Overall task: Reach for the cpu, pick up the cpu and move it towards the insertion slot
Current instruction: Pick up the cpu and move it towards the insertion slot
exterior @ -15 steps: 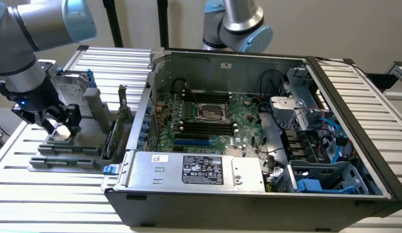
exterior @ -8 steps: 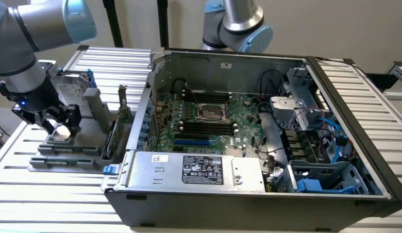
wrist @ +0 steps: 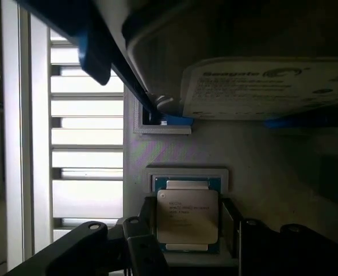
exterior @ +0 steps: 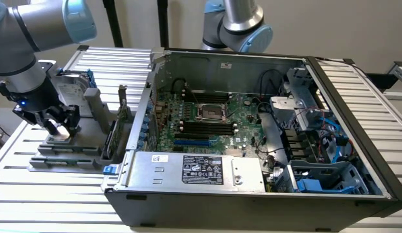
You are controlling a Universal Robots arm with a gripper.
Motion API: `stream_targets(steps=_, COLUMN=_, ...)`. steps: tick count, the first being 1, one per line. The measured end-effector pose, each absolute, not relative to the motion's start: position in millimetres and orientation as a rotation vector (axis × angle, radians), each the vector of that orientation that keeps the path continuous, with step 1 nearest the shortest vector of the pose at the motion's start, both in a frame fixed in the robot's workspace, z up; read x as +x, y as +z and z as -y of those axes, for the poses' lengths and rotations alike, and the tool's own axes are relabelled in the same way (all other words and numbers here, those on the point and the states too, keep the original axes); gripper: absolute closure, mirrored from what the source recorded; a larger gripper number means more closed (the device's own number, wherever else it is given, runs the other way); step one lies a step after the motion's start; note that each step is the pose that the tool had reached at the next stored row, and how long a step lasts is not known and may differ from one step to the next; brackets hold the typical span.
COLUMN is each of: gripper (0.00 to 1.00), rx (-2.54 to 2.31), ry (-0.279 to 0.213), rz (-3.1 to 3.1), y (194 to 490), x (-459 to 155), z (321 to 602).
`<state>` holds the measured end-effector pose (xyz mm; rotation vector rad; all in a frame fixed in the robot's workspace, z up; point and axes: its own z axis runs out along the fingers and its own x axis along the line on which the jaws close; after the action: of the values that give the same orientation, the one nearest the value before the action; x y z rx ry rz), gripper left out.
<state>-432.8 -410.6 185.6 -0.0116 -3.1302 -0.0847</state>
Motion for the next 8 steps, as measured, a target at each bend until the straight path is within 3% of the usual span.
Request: stream_targets(steps=8, gripper=0.45, rx=-0.012, ry=-0.085, rz=3.126, y=193.1, x=-432.8, z=410.6)
